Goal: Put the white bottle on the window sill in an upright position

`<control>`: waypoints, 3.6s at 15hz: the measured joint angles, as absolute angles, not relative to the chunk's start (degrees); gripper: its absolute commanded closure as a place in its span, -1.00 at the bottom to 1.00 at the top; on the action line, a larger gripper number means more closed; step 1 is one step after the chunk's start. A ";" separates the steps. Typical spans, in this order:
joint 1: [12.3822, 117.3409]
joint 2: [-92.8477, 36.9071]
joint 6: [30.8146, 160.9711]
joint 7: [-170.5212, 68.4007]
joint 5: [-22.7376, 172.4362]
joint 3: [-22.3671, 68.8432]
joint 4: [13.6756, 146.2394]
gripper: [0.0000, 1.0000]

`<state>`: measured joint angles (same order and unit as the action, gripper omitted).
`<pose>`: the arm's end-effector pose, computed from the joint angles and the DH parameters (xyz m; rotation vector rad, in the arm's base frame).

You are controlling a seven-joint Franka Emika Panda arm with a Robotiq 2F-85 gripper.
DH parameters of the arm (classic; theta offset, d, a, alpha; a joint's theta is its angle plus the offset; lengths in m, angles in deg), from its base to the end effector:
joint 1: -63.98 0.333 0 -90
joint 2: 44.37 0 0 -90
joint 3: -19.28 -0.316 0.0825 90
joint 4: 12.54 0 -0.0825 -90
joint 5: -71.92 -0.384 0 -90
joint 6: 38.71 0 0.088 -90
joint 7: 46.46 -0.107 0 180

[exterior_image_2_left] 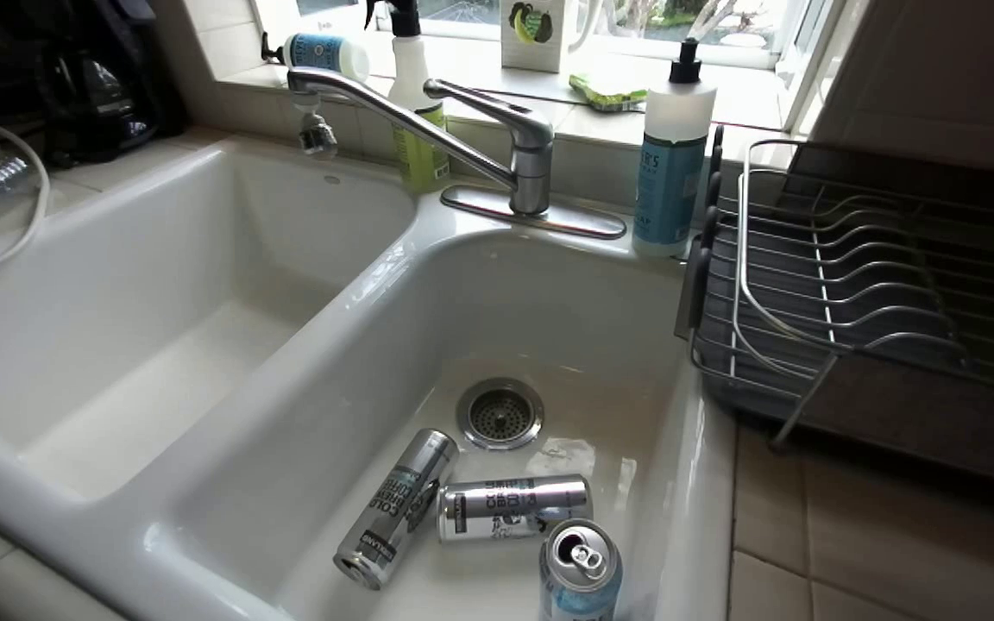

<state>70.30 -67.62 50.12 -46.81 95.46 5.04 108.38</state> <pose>0.3999 0.1199 0.5746 2.5713 0.4565 -0.1005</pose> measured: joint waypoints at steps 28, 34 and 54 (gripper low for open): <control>79.47 -40.84 69.91 -17.76 99.93 2.12 79.92 -1.00; 78.39 -31.96 81.86 -5.99 95.63 3.12 75.54 -1.00; 79.52 -14.05 84.93 17.89 81.82 1.06 61.16 -1.00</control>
<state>79.52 -14.05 84.93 17.89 81.82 1.06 61.16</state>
